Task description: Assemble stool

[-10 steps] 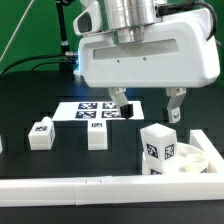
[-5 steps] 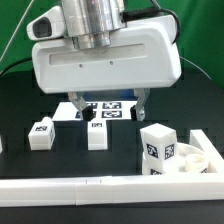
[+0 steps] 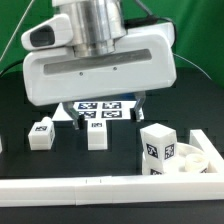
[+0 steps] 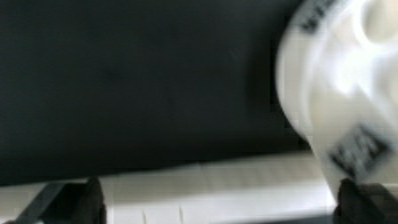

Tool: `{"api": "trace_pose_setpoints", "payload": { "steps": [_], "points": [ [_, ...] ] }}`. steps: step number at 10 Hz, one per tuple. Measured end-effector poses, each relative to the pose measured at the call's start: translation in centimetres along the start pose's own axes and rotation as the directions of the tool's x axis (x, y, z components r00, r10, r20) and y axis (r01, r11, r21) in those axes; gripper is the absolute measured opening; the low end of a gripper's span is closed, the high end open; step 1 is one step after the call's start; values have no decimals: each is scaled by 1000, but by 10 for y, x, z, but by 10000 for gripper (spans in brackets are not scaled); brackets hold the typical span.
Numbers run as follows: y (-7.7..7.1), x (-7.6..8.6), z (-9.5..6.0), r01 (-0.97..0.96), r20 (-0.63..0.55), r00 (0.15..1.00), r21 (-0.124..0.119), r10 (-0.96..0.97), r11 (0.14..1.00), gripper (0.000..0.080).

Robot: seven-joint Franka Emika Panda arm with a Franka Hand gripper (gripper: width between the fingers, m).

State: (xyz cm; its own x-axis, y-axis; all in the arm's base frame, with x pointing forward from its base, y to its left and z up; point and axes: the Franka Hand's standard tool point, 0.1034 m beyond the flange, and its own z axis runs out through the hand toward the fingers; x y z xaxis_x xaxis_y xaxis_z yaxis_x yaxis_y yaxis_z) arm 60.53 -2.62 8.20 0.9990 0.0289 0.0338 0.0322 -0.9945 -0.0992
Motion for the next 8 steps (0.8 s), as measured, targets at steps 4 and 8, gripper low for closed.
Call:
{"api": "trace_pose_setpoints", "payload": {
  "steps": [4,8],
  "points": [
    [-1,-8,3,-1,62,998,15,0,1000,649],
    [9,-51,15,-95,472,878,18,75,995,649]
  ]
}}
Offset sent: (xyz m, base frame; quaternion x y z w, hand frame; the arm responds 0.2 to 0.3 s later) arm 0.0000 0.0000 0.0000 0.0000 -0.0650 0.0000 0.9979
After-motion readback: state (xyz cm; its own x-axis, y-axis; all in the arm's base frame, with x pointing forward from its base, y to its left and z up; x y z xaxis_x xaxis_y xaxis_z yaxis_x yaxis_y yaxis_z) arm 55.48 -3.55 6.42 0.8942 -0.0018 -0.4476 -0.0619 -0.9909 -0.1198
